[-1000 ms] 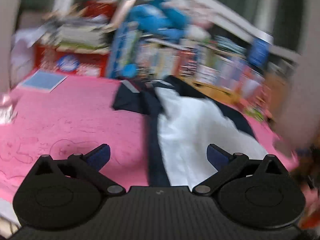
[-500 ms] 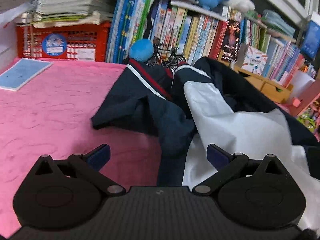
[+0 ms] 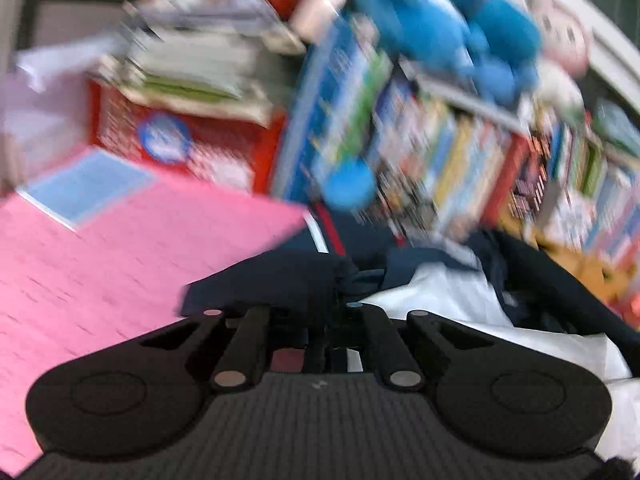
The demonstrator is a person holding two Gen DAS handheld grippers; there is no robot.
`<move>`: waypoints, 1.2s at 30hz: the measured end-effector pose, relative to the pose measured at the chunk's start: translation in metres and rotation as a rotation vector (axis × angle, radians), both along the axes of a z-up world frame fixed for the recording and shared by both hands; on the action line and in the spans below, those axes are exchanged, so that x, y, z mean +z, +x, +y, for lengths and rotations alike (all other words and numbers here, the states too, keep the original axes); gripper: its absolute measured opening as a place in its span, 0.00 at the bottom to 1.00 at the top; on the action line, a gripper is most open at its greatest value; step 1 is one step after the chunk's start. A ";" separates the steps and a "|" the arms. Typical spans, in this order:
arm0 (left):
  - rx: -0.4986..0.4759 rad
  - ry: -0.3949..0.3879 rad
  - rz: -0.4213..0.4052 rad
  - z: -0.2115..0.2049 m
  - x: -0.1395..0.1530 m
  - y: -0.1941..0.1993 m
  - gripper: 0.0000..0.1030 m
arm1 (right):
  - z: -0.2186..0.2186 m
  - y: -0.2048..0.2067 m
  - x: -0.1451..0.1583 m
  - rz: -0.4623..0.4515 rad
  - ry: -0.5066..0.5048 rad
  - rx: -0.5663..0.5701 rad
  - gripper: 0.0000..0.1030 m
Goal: Fold clothes
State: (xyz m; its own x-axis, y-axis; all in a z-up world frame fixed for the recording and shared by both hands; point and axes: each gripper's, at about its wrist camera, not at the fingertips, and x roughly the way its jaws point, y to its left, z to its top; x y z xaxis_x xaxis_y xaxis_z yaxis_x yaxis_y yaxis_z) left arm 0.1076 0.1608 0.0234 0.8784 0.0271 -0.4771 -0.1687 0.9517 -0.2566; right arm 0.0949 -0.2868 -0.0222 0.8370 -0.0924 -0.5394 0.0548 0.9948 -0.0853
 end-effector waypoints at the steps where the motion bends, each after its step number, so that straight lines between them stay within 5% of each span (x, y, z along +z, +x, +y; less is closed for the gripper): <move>1: 0.002 0.002 -0.015 0.008 -0.001 -0.006 0.07 | -0.012 -0.004 0.003 -0.024 0.003 -0.029 0.06; 4: 0.004 0.040 -0.014 0.022 -0.013 -0.020 0.10 | -0.049 -0.007 -0.006 -0.001 0.095 -0.069 0.10; 9: 0.060 0.068 0.157 0.029 -0.048 -0.013 0.10 | -0.066 0.002 -0.050 0.142 0.201 -0.079 0.12; 10: 0.055 0.076 0.169 0.029 -0.051 -0.013 0.11 | -0.068 0.001 -0.052 0.148 0.208 -0.083 0.18; 13: 0.066 0.144 0.145 0.025 -0.043 -0.022 0.17 | -0.062 -0.012 -0.044 0.095 0.088 -0.105 0.50; 17: 0.107 0.238 0.053 0.017 -0.017 -0.034 0.21 | -0.029 -0.032 -0.020 -0.005 -0.166 0.000 0.69; 21: 0.108 0.390 -0.056 -0.017 0.002 -0.044 0.38 | 0.027 -0.029 -0.008 -0.103 -0.353 0.141 0.86; 23: 0.015 0.409 -0.077 -0.037 -0.001 -0.046 0.50 | 0.060 -0.023 -0.008 -0.145 -0.431 0.219 0.94; 27: -0.224 0.459 -0.018 -0.078 -0.034 -0.042 0.52 | 0.118 0.009 -0.015 -0.136 -0.487 0.341 0.95; 30: -0.285 0.514 0.052 -0.096 -0.065 -0.034 0.52 | 0.155 0.048 -0.025 -0.082 -0.469 0.376 0.91; 31: -0.288 0.510 0.077 -0.097 -0.074 -0.031 0.52 | 0.163 0.063 -0.028 -0.057 -0.445 0.372 0.79; 34: -0.291 0.510 0.123 -0.100 -0.080 -0.019 0.53 | 0.171 0.103 -0.035 0.045 -0.359 0.325 0.09; 36: -0.288 0.533 0.120 -0.104 -0.080 -0.018 0.53 | 0.163 0.116 -0.030 0.040 -0.321 0.254 0.06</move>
State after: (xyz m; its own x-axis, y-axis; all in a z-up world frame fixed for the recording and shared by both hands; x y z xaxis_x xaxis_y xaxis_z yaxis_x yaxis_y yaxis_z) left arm 0.0892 0.0572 -0.0564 0.8271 0.0587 -0.5591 0.1158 0.9554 0.2716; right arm 0.2106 -0.1241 -0.0523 0.8337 -0.0548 -0.5494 -0.1987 0.8987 -0.3911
